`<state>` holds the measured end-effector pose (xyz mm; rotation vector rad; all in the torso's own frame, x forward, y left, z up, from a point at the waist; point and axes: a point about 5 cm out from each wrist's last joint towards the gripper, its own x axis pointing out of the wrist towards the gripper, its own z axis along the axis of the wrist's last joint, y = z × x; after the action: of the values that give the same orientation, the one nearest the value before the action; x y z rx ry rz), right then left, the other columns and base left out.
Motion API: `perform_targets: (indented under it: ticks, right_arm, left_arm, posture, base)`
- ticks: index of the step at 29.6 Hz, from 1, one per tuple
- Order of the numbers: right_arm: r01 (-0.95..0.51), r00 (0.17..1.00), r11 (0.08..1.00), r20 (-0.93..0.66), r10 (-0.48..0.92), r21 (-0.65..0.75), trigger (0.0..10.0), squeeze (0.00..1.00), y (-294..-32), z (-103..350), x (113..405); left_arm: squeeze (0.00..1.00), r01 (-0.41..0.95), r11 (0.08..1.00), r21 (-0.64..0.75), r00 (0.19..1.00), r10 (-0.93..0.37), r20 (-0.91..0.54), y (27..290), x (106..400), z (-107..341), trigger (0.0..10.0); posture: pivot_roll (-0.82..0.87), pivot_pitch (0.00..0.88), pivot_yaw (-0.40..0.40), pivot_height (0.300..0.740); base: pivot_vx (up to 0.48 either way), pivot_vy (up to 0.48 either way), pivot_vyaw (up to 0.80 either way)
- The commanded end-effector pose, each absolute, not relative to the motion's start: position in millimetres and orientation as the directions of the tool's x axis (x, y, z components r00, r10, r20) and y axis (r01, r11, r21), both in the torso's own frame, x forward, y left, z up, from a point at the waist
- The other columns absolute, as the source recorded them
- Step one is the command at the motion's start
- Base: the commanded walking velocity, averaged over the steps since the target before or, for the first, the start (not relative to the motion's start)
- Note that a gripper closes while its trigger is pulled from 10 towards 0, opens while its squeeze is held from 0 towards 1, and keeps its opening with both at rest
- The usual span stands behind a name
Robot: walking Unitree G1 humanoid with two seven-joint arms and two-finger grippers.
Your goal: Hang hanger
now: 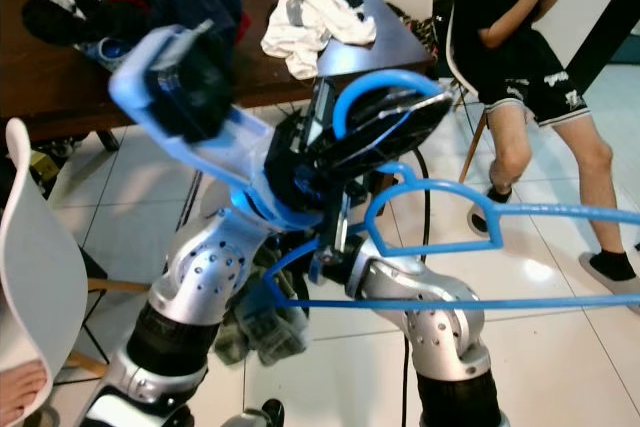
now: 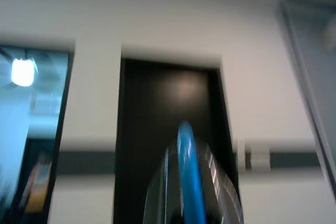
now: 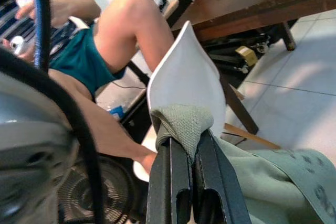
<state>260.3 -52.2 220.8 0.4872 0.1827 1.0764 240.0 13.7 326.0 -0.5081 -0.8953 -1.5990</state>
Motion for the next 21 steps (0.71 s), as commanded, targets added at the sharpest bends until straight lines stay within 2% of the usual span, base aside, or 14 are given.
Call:
perform_targets:
  ticks: [1,7,11,12,13,15,21]
  right_arm:
    - [-0.796,0.461,0.364,0.094,0.882,0.483,10.0,0.0,-51.6,220.9,257.0]
    - [-0.788,0.466,0.376,0.072,0.882,0.488,10.0,0.0,-51.4,221.2,257.4]
    - [-0.746,0.517,0.494,-0.08,0.852,0.447,10.0,0.0,-54.3,201.0,263.0]
    - [-0.725,0.532,0.538,-0.145,0.834,0.43,10.0,0.0,-55.8,192.3,264.7]
    - [-0.725,0.532,0.538,-0.145,0.834,0.43,10.0,0.0,-55.8,192.3,264.7]
    - [-0.699,0.552,0.616,-0.275,0.787,0.363,10.0,0.0,-58.9,175.7,266.5]
    - [-0.685,0.568,0.678,-0.389,0.725,0.264,10.0,0.0,-59.0,161.4,268.1]
  left_arm:
    - [0.0,0.961,-0.03,0.275,-0.229,-0.643,0.731,14.0,238.0,324.2,10.0]
    - [0.0,0.96,0.002,0.278,-0.213,-0.641,0.737,15.5,240.6,323.7,10.0]
    - [0.0,0.951,0.062,0.302,-0.206,-0.598,0.774,28.7,244.1,336.4,10.0]
    - [0.0,0.948,0.069,0.312,-0.219,-0.57,0.792,33.1,241.4,345.9,10.0]
    - [0.0,0.948,0.069,0.312,-0.219,-0.57,0.792,33.1,241.4,345.9,10.0]
    - [0.0,0.942,0.068,0.33,-0.254,-0.5,0.828,42.3,235.1,364.8,10.0]
    - [0.0,0.925,0.093,0.369,-0.277,-0.503,0.819,50.1,238.4,375.3,10.0]
  posture:
    - [0.02,0.166,-0.026,0.74]
    - [0.02,0.168,-0.027,0.74]
    - [0.02,0.168,-0.027,0.74]
    - [0.03,0.167,-0.03,0.74]
    - [0.03,0.167,-0.03,0.74]
    - [0.03,0.164,-0.03,0.74]
    - [0.03,0.156,-0.031,0.74]
  base:
    - [0.0,0.0,0.0]
    - [0.0,0.0,0.0]
    - [0.0,0.0,0.0]
    - [0.0,0.0,0.0]
    - [0.0,0.0,0.0]
    - [0.0,0.0,0.0]
    - [0.0,0.0,0.0]
